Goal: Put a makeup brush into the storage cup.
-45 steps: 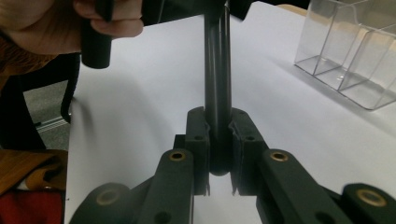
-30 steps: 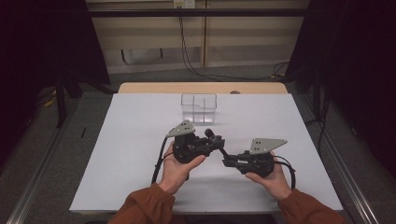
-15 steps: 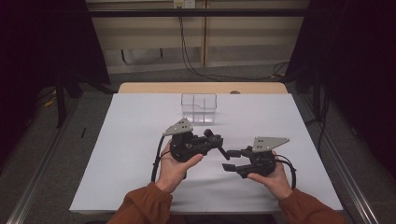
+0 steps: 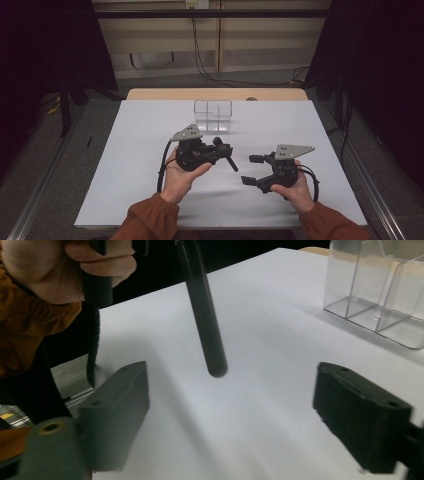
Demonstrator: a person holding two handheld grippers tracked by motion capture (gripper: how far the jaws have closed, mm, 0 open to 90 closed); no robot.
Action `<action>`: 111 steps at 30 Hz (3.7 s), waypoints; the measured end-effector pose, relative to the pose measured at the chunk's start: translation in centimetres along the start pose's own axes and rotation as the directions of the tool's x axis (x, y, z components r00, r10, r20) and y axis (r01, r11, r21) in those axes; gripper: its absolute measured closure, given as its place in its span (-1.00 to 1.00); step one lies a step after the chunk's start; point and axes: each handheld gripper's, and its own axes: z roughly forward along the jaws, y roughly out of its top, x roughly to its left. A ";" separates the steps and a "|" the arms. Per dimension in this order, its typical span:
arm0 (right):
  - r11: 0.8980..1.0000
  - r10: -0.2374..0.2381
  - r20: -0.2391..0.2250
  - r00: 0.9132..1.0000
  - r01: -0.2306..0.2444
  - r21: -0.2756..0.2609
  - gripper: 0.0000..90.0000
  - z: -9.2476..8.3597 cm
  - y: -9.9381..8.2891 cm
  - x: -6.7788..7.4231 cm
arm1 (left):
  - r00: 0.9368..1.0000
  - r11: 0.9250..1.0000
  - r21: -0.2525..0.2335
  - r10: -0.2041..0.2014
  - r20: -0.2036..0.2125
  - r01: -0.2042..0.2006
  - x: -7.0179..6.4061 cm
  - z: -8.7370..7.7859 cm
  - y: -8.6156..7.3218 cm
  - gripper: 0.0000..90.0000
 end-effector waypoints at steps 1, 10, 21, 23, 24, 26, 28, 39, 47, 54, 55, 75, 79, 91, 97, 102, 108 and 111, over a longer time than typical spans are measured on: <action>1.000 0.000 0.000 1.000 0.000 -0.001 -0.73 0.0 0.0 0.0 | 1.000 1.000 0.005 0.004 -0.002 -0.004 0.0 -0.1 0.1 0.77; 1.000 -0.019 -0.026 0.999 0.019 -0.004 -0.94 -0.1 0.0 0.1 | 1.000 0.998 0.063 0.030 0.003 -0.030 0.1 -0.5 0.9 0.77; 1.000 -0.026 -0.030 0.999 0.026 -0.006 -0.92 0.1 0.2 0.1 | 0.996 0.983 0.159 0.090 -0.016 -0.087 0.0 -0.2 1.6 0.77; 1.000 -0.015 -0.046 0.999 0.015 -0.005 -0.93 0.1 0.2 -0.1 | 0.995 0.980 0.177 0.095 -0.010 -0.091 0.0 0.0 1.6 0.77; 1.000 -0.009 -0.051 0.999 0.009 -0.006 -0.93 0.1 0.2 -0.1 | 0.996 0.979 0.182 0.091 -0.010 -0.088 0.0 0.1 1.6 0.77; 1.000 -0.015 -0.044 0.999 0.015 -0.005 -0.93 0.2 0.2 -0.1 | 0.996 0.976 0.201 0.091 -0.003 -0.089 0.0 0.4 1.7 0.77; 1.000 -0.016 -0.044 0.999 0.016 -0.005 -0.94 0.3 0.3 -0.1 | 0.996 0.973 0.214 0.094 -0.005 -0.091 0.0 0.6 1.7 0.77; 0.994 -0.108 -0.012 0.994 0.109 0.003 -0.91 1.4 0.6 0.3 | 0.995 0.971 0.222 0.098 -0.007 -0.094 -0.1 0.7 1.6 0.77; 0.992 -0.123 -0.070 0.990 0.123 -0.007 -0.74 2.6 1.3 0.4 | 0.996 0.968 0.237 0.087 -0.003 -0.084 0.0 1.0 1.2 0.77; 0.994 -0.106 -0.093 0.990 0.104 -0.030 -0.81 3.9 0.9 0.4 | 0.998 0.970 0.232 0.069 0.008 -0.069 0.0 1.4 0.9 0.77; 0.995 -0.102 -0.102 0.990 0.100 -0.023 -0.79 4.0 0.9 0.4 | 0.997 0.970 0.233 0.072 0.008 -0.072 0.0 1.5 0.9 0.77; 0.995 -0.102 -0.145 0.984 0.099 -0.032 0.09 4.7 0.7 0.8 | 0.998 0.970 0.238 0.056 0.013 -0.058 -0.1 2.0 0.4 0.77; 0.994 -0.109 -0.150 0.983 0.103 -0.044 0.37 4.6 0.8 0.7 | 0.998 0.968 0.241 0.062 0.015 -0.064 0.0 2.1 0.3 0.77; 0.996 -0.068 -0.138 0.988 0.061 -0.058 0.76 4.3 0.6 0.1 | 0.998 0.970 0.234 0.061 0.024 -0.065 -0.1 2.1 0.3 0.77; 0.996 -0.074 -0.127 0.989 0.067 -0.059 0.77 4.3 0.6 0.2 | 0.997 0.971 0.227 0.067 0.025 -0.071 -0.1 2.1 0.2 0.77; 0.996 -0.082 -0.118 0.990 0.076 -0.055 0.77 4.2 0.7 0.2 | 0.998 0.974 0.215 0.061 0.026 -0.065 0.0 2.2 0.1 0.76; 0.995 -0.090 -0.103 0.991 0.085 -0.053 0.77 4.2 0.7 0.3 | 0.998 0.978 0.195 0.066 0.024 -0.069 0.0 2.1 -0.1 0.70; 0.995 -0.090 -0.099 0.991 0.085 -0.055 0.77 4.1 0.7 0.2 | 0.997 0.978 0.193 0.073 0.023 -0.076 0.0 2.1 -0.1 0.65</action>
